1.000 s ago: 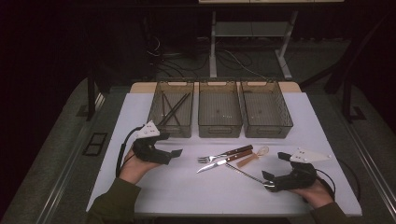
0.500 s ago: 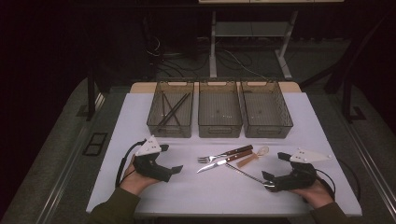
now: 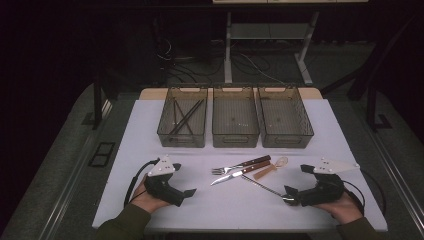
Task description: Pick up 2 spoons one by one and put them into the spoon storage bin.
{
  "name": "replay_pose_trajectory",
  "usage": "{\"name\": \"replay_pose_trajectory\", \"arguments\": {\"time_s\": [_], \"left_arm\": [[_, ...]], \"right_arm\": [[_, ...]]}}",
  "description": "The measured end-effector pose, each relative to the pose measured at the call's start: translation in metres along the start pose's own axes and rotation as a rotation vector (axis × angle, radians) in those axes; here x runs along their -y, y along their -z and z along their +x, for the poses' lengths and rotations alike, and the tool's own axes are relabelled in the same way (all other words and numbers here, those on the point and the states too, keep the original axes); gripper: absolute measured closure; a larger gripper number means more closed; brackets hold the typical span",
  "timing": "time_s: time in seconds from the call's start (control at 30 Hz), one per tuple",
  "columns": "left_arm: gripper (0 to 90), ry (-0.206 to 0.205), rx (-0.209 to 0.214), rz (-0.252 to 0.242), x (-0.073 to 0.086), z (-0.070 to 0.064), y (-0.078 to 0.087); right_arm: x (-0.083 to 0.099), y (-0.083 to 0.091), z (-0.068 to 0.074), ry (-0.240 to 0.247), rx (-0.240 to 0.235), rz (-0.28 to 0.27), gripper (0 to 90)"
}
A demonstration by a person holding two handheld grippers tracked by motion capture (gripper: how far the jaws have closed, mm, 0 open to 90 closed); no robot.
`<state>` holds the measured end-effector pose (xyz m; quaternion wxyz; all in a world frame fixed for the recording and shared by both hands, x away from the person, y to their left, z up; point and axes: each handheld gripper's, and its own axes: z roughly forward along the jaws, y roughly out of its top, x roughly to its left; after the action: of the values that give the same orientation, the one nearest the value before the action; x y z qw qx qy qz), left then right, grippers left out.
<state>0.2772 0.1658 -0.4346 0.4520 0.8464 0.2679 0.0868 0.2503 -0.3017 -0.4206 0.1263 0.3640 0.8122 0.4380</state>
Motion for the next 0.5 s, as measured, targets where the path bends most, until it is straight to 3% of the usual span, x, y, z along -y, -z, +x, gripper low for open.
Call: {"name": "replay_pose_trajectory", "arguments": {"time_s": [0.3, 0.43, 0.5], "left_arm": [[0.0, -0.001, 0.009, -0.007, 0.000, 0.001, 0.000], [0.0, -0.007, 0.016, -0.001, 0.000, 0.000, -0.002], [0.0, -0.010, 0.021, -0.001, 0.000, 0.000, -0.002]], "right_arm": [[0.010, 0.006, 0.000, -0.003, -0.010, 0.067, 3.1], [0.013, 0.006, -0.002, -0.006, -0.016, 0.091, 6.7], [0.013, 0.005, -0.002, -0.004, -0.015, 0.102, 13.7]]}}
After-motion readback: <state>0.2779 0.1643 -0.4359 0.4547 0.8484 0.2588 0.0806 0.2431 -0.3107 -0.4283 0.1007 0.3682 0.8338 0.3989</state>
